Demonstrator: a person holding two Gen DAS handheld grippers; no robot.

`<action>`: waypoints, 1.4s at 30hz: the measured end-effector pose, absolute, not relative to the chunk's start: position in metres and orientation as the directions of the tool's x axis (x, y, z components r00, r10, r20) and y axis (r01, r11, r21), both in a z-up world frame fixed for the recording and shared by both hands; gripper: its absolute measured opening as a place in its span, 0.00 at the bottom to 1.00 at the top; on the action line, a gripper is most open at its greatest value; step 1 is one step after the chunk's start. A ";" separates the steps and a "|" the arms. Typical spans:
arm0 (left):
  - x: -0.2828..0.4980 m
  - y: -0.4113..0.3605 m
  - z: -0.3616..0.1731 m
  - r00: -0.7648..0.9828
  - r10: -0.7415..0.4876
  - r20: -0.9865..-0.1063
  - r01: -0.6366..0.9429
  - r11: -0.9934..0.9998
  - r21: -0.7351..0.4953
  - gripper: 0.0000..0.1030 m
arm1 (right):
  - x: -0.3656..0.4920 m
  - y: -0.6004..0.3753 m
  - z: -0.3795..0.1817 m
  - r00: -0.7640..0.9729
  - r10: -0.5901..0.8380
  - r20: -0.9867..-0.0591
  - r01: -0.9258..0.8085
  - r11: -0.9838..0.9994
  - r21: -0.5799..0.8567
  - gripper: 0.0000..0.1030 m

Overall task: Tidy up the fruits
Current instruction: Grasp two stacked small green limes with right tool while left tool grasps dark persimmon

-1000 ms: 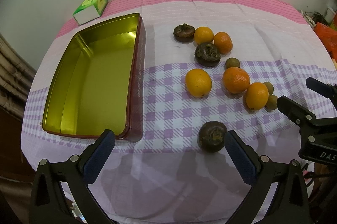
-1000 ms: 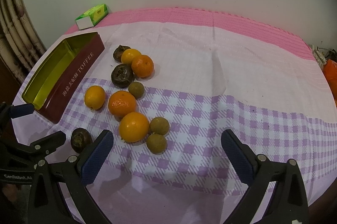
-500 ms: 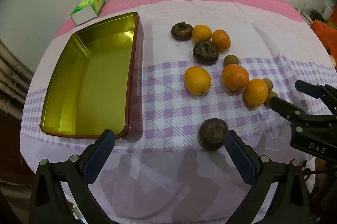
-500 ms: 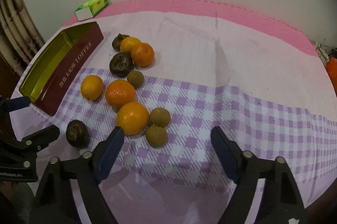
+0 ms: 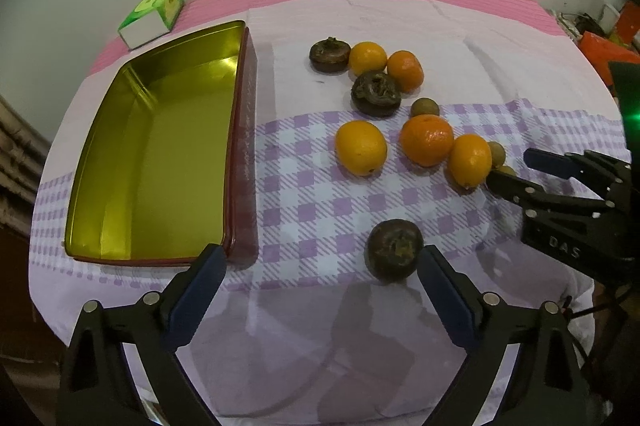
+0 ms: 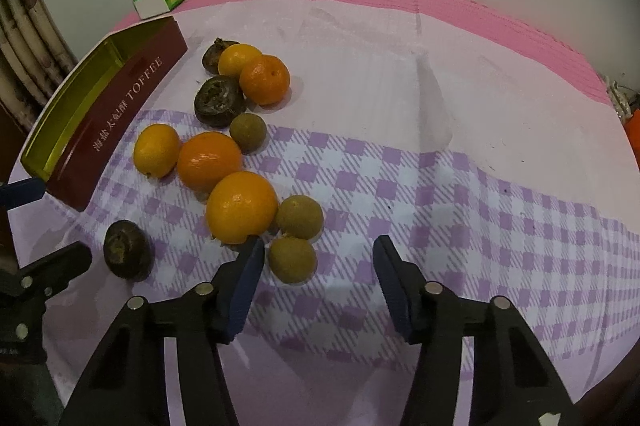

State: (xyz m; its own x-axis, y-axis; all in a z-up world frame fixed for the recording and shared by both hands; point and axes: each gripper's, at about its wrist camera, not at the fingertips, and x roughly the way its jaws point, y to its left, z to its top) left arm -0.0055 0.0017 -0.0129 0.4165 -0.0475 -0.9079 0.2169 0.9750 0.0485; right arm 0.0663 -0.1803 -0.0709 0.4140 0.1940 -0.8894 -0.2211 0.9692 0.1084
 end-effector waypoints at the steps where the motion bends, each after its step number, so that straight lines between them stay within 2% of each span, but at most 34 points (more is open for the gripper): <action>1: -0.006 0.002 -0.013 0.417 -0.049 -0.908 0.218 0.975 0.047 0.92 | 0.068 -0.180 -0.072 0.411 0.195 -0.890 -0.221 0.969 0.110 0.49; 4: -0.006 0.002 -0.013 0.415 -0.052 -0.908 0.220 0.974 0.045 0.89 | 0.071 -0.179 -0.076 0.401 0.201 -0.894 -0.219 0.968 0.120 0.41; 9: -0.007 -0.001 -0.012 0.409 -0.056 -0.911 0.242 0.969 0.049 0.85 | 0.074 -0.178 -0.078 0.410 0.200 -0.890 -0.216 0.969 0.118 0.36; 14: -0.010 -0.009 -0.012 0.407 -0.069 -0.911 0.273 0.961 0.049 0.85 | 0.077 -0.179 -0.078 0.411 0.204 -0.888 -0.211 0.969 0.124 0.21; 23: -0.009 -0.028 -0.019 0.375 -0.085 -0.923 0.327 0.944 0.046 0.80 | 0.077 -0.192 -0.076 0.402 0.210 -0.891 -0.181 0.972 0.147 0.21; 29: 0.001 -0.032 -0.030 0.326 -0.098 -0.940 0.329 0.944 0.016 0.74 | 0.081 -0.202 -0.076 0.403 0.204 -0.892 -0.137 0.977 0.161 0.21; 31: 0.005 -0.031 -0.034 0.309 -0.112 -0.945 0.324 0.946 -0.006 0.70 | 0.081 -0.205 -0.076 0.401 0.206 -0.892 -0.128 0.977 0.168 0.21; 32: 0.006 -0.031 -0.035 0.304 -0.112 -0.946 0.322 0.947 -0.008 0.65 | 0.081 -0.205 -0.076 0.401 0.207 -0.892 -0.125 0.977 0.171 0.21; 40: 0.015 -0.033 -0.043 0.276 -0.127 -0.953 0.328 0.944 -0.031 0.49 | 0.081 -0.207 -0.076 0.398 0.213 -0.892 -0.124 0.976 0.178 0.21; 42: 0.016 -0.034 -0.045 0.266 -0.143 -0.953 0.330 0.943 -0.049 0.41 | 0.082 -0.206 -0.076 0.399 0.212 -0.892 -0.123 0.976 0.177 0.21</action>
